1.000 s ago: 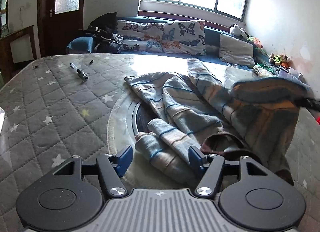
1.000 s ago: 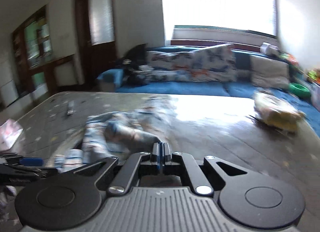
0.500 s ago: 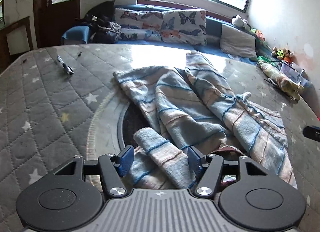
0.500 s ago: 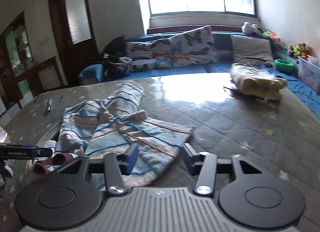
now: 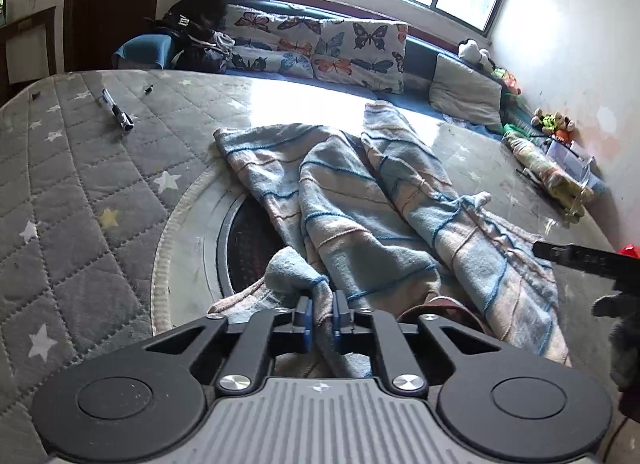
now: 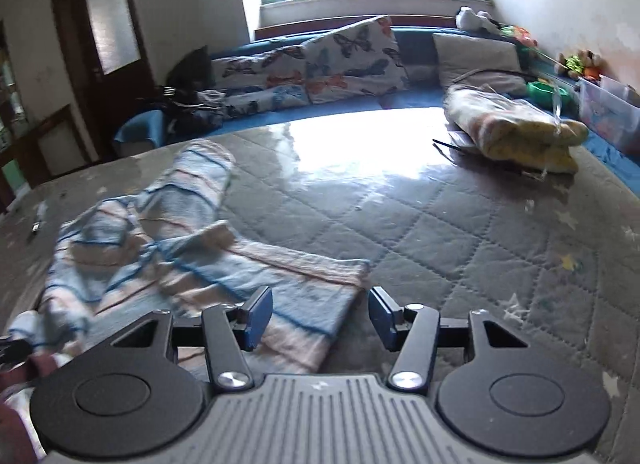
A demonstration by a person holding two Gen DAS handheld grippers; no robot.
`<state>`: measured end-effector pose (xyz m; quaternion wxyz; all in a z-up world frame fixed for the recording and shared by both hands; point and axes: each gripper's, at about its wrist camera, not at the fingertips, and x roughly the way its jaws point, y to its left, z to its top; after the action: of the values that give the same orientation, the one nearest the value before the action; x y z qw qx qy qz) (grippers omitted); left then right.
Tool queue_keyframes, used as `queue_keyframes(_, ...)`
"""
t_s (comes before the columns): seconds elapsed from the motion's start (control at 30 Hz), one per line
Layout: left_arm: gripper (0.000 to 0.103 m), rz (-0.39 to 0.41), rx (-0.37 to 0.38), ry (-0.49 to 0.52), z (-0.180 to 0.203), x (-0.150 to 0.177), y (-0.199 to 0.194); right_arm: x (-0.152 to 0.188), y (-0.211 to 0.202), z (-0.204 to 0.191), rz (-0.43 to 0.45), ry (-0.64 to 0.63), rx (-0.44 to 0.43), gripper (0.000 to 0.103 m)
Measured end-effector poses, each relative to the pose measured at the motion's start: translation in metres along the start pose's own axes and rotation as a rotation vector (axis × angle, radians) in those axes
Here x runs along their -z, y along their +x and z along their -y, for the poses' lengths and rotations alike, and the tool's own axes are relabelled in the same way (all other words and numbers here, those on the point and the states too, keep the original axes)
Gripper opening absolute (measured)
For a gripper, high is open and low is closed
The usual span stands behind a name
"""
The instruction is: Fold clothes
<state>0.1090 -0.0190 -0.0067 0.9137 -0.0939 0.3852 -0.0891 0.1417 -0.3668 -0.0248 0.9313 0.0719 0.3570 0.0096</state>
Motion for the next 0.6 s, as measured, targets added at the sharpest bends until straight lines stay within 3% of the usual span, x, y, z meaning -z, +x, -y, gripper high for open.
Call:
queue_keyframes(0.03,0.008,0.007,0.001,-0.003,0.0,0.0,-0.002,0.001,0.002,0.0,-0.002,0.007,-0.006,0.043)
queue_keyframes(0.1,0.006,0.024,-0.002,-0.007,-0.002,0.0,-0.008,0.003,0.004,0.0,-0.002,0.013,-0.018,0.016)
queue_keyframes(0.17,0.006,0.044,-0.013,-0.012,-0.005,-0.001,-0.014,0.006,-0.001,0.001,0.013,0.025,-0.022,0.004)
queue_keyframes(0.6,0.005,0.2,-0.107,-0.077,-0.04,0.001,-0.08,0.02,-0.094,0.028,0.198,0.074,0.068,0.0)
